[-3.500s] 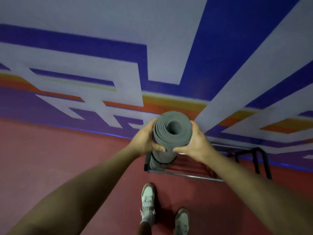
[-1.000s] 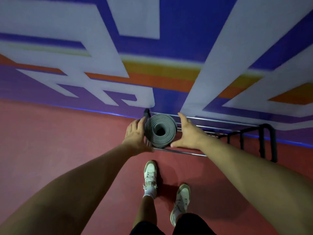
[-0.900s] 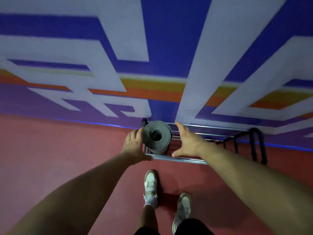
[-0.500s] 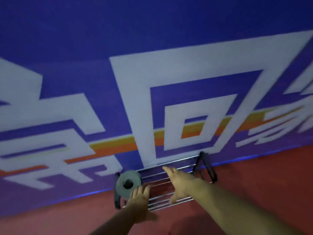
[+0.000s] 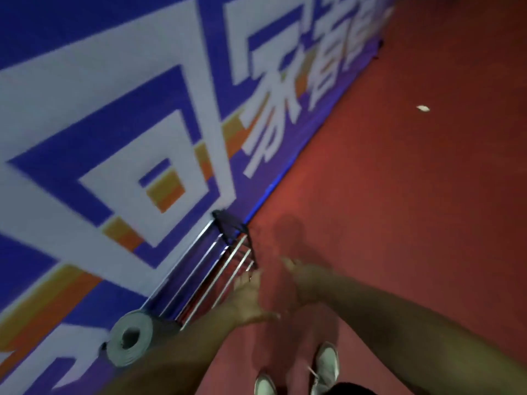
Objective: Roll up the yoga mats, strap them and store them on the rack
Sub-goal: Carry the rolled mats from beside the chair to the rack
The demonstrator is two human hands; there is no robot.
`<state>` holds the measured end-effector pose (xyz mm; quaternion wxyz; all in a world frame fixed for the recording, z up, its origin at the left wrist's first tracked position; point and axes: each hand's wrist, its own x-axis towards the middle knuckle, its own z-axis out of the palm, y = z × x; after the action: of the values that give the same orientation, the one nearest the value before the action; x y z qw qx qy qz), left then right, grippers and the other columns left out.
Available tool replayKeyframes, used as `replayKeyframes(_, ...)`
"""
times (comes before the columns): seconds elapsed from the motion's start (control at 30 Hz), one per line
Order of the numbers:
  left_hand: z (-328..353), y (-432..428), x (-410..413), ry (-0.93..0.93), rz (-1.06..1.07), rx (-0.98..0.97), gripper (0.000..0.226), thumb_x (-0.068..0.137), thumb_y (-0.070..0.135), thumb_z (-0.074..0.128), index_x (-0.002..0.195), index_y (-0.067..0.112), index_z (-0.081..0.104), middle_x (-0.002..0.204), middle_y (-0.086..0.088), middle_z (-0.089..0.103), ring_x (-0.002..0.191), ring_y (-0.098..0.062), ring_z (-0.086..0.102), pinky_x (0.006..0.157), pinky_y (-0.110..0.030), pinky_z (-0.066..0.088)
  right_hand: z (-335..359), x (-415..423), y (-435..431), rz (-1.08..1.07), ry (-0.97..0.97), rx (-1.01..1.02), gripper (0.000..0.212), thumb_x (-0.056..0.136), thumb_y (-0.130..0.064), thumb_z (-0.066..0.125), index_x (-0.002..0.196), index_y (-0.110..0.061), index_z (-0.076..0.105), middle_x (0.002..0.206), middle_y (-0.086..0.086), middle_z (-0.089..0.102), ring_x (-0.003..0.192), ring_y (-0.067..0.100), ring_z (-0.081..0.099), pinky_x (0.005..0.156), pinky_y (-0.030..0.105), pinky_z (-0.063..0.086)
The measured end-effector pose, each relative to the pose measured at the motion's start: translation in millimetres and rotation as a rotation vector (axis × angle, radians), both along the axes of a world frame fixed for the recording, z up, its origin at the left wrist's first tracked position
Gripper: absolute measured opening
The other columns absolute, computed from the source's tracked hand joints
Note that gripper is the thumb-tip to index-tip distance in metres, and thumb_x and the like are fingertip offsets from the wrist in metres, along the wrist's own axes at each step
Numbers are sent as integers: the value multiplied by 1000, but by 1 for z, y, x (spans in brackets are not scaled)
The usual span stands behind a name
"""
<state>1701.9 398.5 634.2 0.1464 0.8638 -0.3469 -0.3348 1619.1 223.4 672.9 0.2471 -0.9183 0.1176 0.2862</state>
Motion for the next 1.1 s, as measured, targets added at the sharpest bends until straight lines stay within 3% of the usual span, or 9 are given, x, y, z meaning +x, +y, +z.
replayKeyframes(0.07, 10, -41, -29, 32, -181, 16, 120, 62, 65, 81, 155, 20, 19, 152, -8, 29, 141, -23, 25, 110, -18, 15, -8, -48, -26, -109, 43, -43, 129, 68, -29, 87, 156, -20, -8, 156, 16, 26, 138, 31, 40, 109, 35, 38)
replayKeyframes(0.1, 14, -64, -49, 52, -266, 35, 128, 55, 77, 74, 155, 19, 19, 154, -5, 28, 143, -22, 23, 109, -16, 12, -8, -74, -40, -167, 38, -48, 130, 69, -27, 87, 155, -21, -10, 156, 14, 27, 138, 30, 40, 109, 34, 39)
replayKeyframes(0.17, 4, -113, -85, 22, -402, 14, 150, 31, 96, 51, 156, 18, 20, 156, -4, 27, 145, -24, 23, 114, -23, 14, -7, -136, -71, -284, 41, -26, 119, 77, -30, 81, 155, -11, -8, 156, 14, 29, 139, 28, 38, 107, 23, 30)
replayKeyframes(0.2, -6, -138, -102, 10, -445, 21, 151, 29, 96, 46, 155, 18, 21, 155, -5, 29, 144, -25, 25, 116, -27, 17, -1, -168, -87, -357, 50, -7, 112, 82, -32, 77, 155, -7, -4, 156, 15, 29, 140, 27, 36, 104, 18, 24)
replayKeyframes(0.27, -7, -189, -149, 15, -535, 57, 141, 37, 90, 51, 155, 19, 21, 154, -7, 28, 144, -27, 25, 117, -31, 20, 6, -234, -119, -517, 56, 19, 113, 81, -38, 78, 155, -7, -2, 156, 17, 30, 140, 27, 37, 102, 17, 26)
replayKeyframes(0.4, 4, -284, -268, 62, -686, 111, 117, 68, 65, 76, 156, 18, 15, 157, -12, 21, 147, -31, 17, 120, -36, 18, -10, -369, -182, -758, 138, 9, 128, 72, -51, 81, 156, -14, -8, 159, 20, 22, 143, 30, 33, 114, 33, 32)
replayKeyframes(0.6, 8, -396, -453, 149, -868, 110, 104, 74, 52, 79, 155, 26, 19, 156, -9, 19, 149, -31, 9, 119, -36, 15, -8, -564, -254, -1045, 190, -6, 126, 73, -54, 80, 156, -16, -7, 161, 15, 20, 143, 30, 34, 114, 37, 33)
replayKeyframes(0.73, 7, -466, -544, 107, -1049, 148, 102, 75, 54, 78, 154, 23, 23, 151, -9, 25, 145, -28, 19, 116, -32, 24, -12, -660, -294, -1185, 177, 23, 125, 73, -57, 77, 156, -16, -6, 158, 16, 27, 139, 31, 39, 111, 40, 37)
replayKeyframes(1.1, -22, -693, -803, 55, -1413, 201, 81, 82, 58, 70, 147, 26, 35, 148, -12, 33, 143, -29, 25, 115, -31, 24, -16, -932, -412, -1729, 269, 103, 105, 86, -56, 65, 157, -16, -2, 156, 13, 31, 138, 32, 40, 110, 41, 36)
